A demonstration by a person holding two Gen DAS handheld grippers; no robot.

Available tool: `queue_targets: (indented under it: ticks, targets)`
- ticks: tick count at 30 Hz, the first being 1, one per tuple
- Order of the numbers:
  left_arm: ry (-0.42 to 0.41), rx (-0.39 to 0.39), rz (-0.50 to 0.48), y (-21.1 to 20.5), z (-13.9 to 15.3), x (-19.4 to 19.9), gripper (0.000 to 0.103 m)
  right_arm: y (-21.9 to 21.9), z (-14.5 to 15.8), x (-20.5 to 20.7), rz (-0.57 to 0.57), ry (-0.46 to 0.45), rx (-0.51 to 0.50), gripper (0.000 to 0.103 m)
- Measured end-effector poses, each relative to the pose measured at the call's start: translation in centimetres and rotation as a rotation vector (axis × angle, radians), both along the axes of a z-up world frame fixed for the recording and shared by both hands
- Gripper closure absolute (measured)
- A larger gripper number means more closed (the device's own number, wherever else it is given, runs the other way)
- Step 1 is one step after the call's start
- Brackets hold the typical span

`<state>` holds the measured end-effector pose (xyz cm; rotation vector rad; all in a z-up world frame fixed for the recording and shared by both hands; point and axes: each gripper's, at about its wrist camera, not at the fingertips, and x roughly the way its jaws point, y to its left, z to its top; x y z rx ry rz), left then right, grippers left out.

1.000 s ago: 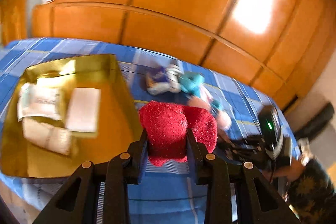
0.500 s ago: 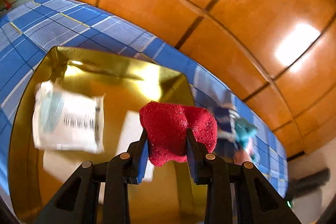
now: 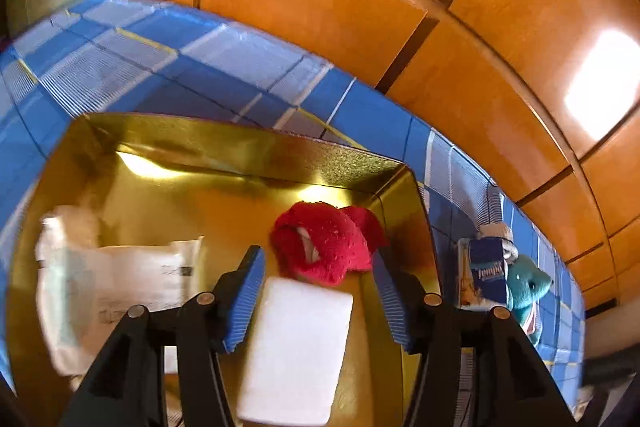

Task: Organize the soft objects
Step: 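Carry the red mitt into the gold tray and open the left tool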

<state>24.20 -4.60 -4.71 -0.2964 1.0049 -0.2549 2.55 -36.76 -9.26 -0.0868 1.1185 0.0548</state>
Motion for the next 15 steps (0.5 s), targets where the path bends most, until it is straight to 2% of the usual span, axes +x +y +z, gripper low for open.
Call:
queue_targets:
  ticks: [7, 15]
  targets:
    - [-0.106, 0.068, -0.014, 0.9, 2.1, -7.3, 0.042, 0.4, -0.1, -0.1, 0.013, -0.007, -0.025, 0.089]
    - [-0.146, 0.154, -0.054, 1.0, 2.3, -14.3, 0.039, 1.1, -0.2, -0.3, 0.022, -0.014, -0.058, 0.089]
